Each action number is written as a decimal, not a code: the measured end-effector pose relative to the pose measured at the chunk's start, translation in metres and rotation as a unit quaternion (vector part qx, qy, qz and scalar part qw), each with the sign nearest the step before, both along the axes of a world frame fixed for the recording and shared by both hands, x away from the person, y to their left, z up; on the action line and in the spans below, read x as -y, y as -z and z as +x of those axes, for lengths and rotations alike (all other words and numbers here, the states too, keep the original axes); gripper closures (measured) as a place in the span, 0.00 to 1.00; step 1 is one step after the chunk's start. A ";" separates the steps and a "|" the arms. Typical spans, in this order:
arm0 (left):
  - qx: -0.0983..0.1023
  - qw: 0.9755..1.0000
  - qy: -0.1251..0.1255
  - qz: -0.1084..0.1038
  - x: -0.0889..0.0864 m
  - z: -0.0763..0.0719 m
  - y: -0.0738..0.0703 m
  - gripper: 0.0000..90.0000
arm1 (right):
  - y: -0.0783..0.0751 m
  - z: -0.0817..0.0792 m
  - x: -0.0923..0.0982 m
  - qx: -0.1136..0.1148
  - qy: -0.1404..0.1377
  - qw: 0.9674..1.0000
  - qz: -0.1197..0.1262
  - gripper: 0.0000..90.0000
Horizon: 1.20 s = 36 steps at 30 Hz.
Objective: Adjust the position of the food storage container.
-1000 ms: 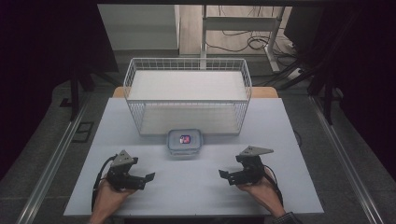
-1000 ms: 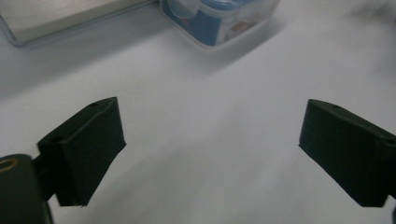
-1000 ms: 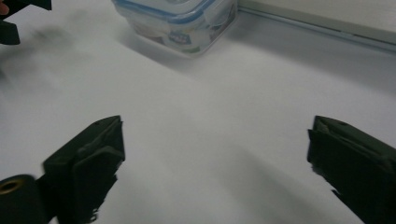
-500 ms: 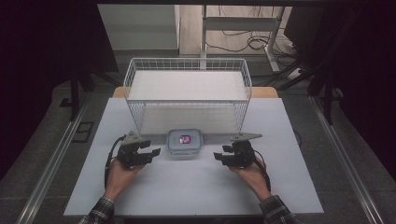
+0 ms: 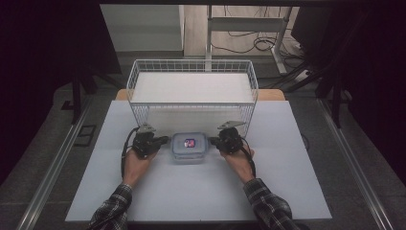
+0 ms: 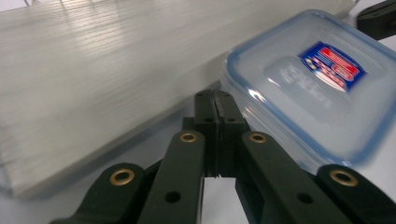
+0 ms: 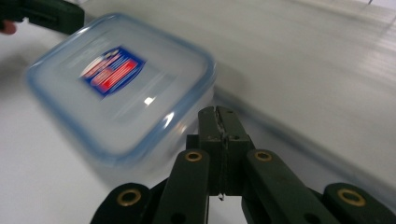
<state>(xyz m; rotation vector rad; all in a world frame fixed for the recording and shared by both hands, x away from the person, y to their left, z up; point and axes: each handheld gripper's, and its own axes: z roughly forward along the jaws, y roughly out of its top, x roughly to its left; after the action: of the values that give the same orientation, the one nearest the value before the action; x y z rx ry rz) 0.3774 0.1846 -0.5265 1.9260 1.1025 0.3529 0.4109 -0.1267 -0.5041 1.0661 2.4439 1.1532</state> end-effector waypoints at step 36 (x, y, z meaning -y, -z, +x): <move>-0.055 0.996 0.055 0.038 0.030 -0.055 -0.006 1.00 | 0.004 -0.052 0.012 -0.036 -0.043 0.998 -0.026 0.99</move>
<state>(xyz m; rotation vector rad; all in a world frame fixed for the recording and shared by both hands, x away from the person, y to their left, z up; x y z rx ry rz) 0.3226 0.1547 -0.5200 2.0847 1.0624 0.2338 0.3586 -0.1382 -0.5080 1.0146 2.5840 1.0878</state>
